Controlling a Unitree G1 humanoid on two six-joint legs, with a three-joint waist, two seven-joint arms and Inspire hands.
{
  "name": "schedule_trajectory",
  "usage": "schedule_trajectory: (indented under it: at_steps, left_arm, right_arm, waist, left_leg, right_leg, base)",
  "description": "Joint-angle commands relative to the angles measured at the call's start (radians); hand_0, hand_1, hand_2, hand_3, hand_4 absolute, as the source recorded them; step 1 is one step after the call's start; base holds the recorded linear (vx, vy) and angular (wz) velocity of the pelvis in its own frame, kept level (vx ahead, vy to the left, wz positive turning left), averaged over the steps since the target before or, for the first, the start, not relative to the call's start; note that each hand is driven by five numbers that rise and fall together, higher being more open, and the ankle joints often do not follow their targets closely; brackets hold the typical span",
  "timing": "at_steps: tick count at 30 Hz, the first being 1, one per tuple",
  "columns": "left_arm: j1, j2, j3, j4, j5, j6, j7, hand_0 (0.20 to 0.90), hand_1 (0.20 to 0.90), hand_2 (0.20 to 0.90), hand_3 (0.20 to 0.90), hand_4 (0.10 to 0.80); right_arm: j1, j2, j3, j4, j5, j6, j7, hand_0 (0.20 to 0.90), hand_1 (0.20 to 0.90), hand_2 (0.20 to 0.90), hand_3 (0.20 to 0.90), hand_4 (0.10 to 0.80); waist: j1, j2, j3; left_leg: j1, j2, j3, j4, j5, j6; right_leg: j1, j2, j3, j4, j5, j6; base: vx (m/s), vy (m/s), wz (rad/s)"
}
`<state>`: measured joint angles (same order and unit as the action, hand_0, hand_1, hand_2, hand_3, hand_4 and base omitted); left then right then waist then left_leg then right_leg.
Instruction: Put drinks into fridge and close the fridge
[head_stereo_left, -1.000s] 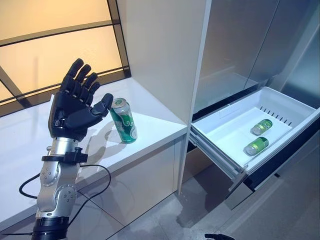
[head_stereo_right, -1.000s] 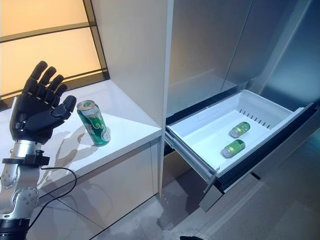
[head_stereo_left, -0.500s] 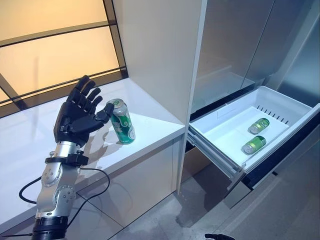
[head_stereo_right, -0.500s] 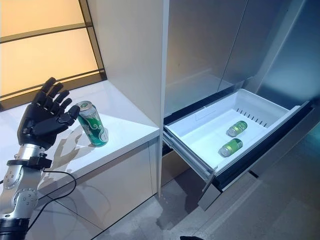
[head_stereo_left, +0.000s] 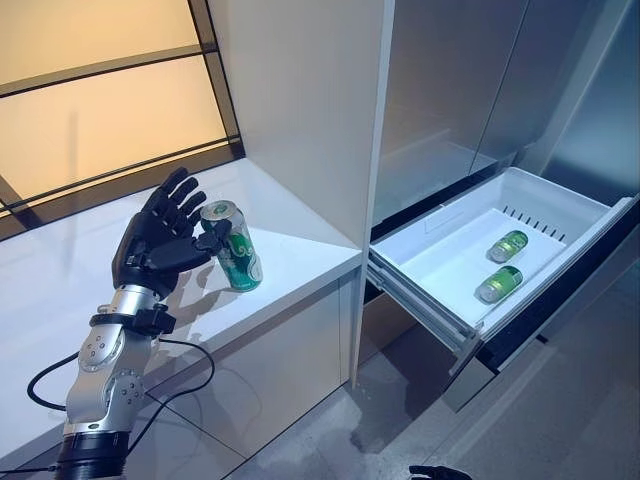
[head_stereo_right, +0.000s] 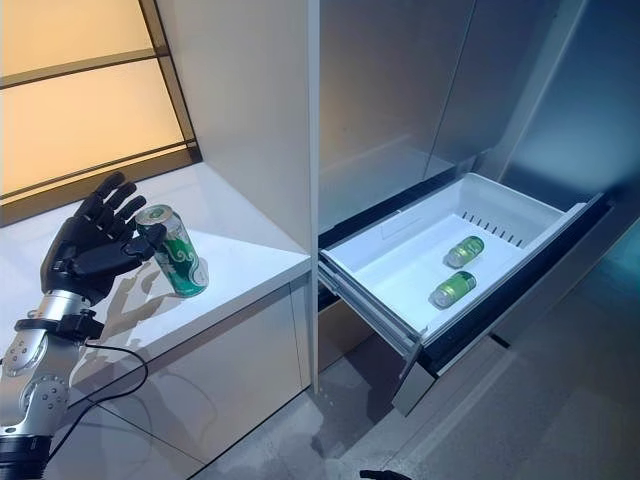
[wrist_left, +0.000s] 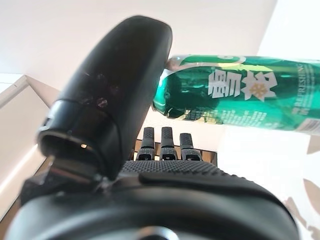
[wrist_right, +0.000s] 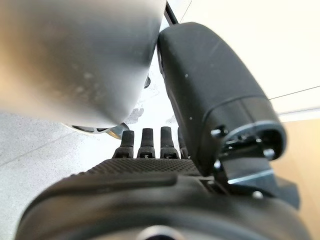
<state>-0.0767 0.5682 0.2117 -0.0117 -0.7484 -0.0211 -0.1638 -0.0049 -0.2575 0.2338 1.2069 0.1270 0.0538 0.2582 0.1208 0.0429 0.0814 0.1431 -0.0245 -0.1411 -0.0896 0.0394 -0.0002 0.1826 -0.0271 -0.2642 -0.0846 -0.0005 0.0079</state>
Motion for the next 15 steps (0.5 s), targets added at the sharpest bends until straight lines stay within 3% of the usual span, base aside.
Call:
schedule_trajectory:
  at_steps: [1,15]
  left_arm:
    - [-0.115,0.093,0.051,-0.024,-0.002,-0.052,-0.038,0.900,0.900,0.900,0.900,0.800]
    - [-0.162,0.126,0.034,0.012,0.049,-0.010,-0.022,0.900,0.900,0.900,0.900,0.800]
  right_arm:
    - [-0.001,0.001,0.032,0.006,-0.029,0.001,0.039,0.900,0.900,0.900,0.900,0.800]
    - [-0.003,0.001,0.030,0.016,-0.028,0.003,0.037,0.900,0.900,0.900,0.900,0.800]
  waist:
    - [-0.012,-0.002,-0.019]
    - [-0.035,0.003,-0.022]
  left_leg:
    - [0.022,-0.030,0.093,0.007,-0.063,0.014]
    - [0.034,-0.029,0.110,0.008,-0.071,0.018]
  right_leg:
    - [-0.006,-0.009,0.068,0.069,-0.057,0.033]
    - [-0.005,-0.006,0.092,0.070,-0.057,0.034]
  base:
    - [0.000,0.000,0.00]
    - [0.010,0.003,-0.05]
